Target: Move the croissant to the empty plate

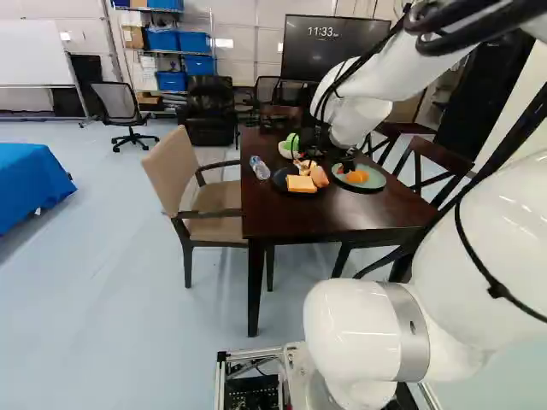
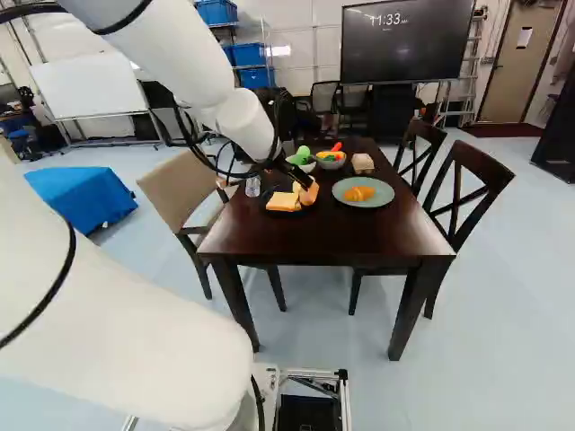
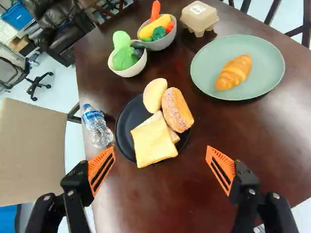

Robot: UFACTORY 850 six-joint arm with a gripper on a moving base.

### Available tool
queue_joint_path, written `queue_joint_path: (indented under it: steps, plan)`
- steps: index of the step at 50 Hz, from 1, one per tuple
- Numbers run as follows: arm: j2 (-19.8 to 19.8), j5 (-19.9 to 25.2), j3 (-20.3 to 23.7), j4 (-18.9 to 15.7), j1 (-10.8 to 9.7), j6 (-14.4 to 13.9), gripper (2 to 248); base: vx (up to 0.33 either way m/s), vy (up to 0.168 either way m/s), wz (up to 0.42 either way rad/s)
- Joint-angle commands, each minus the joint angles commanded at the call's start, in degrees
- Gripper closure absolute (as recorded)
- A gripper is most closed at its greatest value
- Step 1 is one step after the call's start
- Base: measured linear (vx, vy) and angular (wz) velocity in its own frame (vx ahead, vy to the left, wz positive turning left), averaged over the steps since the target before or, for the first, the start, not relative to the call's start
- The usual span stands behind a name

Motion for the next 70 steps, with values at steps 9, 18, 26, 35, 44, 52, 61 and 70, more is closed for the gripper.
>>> queue_joint_path:
  steps: [9, 18, 26, 35, 44, 52, 61, 70]
  plan:
    - [-0.76, 0.0, -0.68, 0.0, 2.08, 0.0, 3, 0.0, 0.0, 0.0]
    - [-0.99, 0.01, -0.88, 0.0, 3.1, 0.0, 3, 0.0, 0.0, 0.0]
    - [-0.96, 0.3, -0.71, -0.12, 3.14, 0.0, 3, 0.0, 0.0, 0.0]
    - [-0.89, 1.11, -0.22, -0.44, 3.23, 0.0, 3, 0.0, 0.0, 0.0]
    - [-0.77, 2.44, 0.59, -0.96, 3.37, 0.0, 3, 0.0, 0.0, 0.0]
    - [-0.62, 4.06, 1.56, -1.6, 3.55, 0.0, 3, 0.0, 0.0, 0.0]
    - [-0.41, 6.42, 2.99, -2.53, 3.82, 0.0, 3, 0.0, 0.0, 0.0]
    - [-0.16, 9.26, 4.71, -3.66, 4.13, 0.0, 3, 0.0, 0.0, 0.0]
